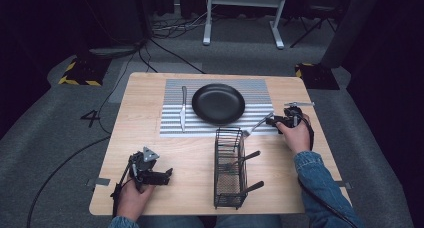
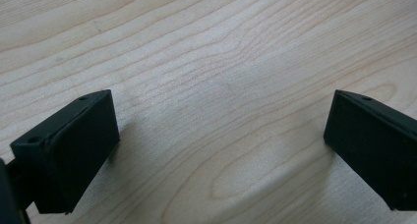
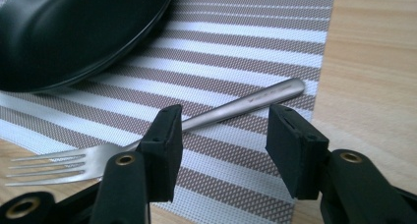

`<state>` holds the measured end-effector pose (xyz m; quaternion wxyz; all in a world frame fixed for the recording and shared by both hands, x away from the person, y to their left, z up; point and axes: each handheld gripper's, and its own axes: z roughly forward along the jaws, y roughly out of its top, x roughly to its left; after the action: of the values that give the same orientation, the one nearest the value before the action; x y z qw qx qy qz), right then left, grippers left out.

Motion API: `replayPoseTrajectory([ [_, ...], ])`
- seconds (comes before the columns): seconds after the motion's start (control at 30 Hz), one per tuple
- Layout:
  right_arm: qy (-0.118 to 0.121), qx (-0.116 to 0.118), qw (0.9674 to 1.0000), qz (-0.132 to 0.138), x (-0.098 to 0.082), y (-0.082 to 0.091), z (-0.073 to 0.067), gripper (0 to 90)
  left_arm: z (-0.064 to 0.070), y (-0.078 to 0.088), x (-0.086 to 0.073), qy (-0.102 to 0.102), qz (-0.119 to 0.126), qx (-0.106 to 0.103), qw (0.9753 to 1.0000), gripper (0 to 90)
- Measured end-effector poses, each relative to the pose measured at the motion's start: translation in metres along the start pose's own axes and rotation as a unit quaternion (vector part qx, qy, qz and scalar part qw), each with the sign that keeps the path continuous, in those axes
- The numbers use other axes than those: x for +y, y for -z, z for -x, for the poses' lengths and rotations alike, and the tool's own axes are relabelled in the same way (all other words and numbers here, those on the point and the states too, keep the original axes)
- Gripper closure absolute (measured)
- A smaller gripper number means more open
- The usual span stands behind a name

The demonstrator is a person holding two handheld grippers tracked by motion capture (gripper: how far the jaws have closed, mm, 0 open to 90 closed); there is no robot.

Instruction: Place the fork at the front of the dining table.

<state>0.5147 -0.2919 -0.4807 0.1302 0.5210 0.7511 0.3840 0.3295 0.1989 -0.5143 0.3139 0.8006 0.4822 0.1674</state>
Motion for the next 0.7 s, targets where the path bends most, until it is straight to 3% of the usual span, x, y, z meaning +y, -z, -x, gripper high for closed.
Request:
replayPoseTrajectory([
  [0.37, 0.022, -0.012, 0.9993, -0.027, -0.005, -0.021, -0.022, 44.8, 0.0, 0.0, 0.0, 0.0, 0.0, 0.001, 1.0, 0.3],
  [0.7, 0.027, -0.016, 0.9993, -0.022, 0.003, -0.036, -0.034, 42.0, 0.0, 0.0, 0.0, 0.0, 0.0, 0.001, 1.0, 0.2],
])
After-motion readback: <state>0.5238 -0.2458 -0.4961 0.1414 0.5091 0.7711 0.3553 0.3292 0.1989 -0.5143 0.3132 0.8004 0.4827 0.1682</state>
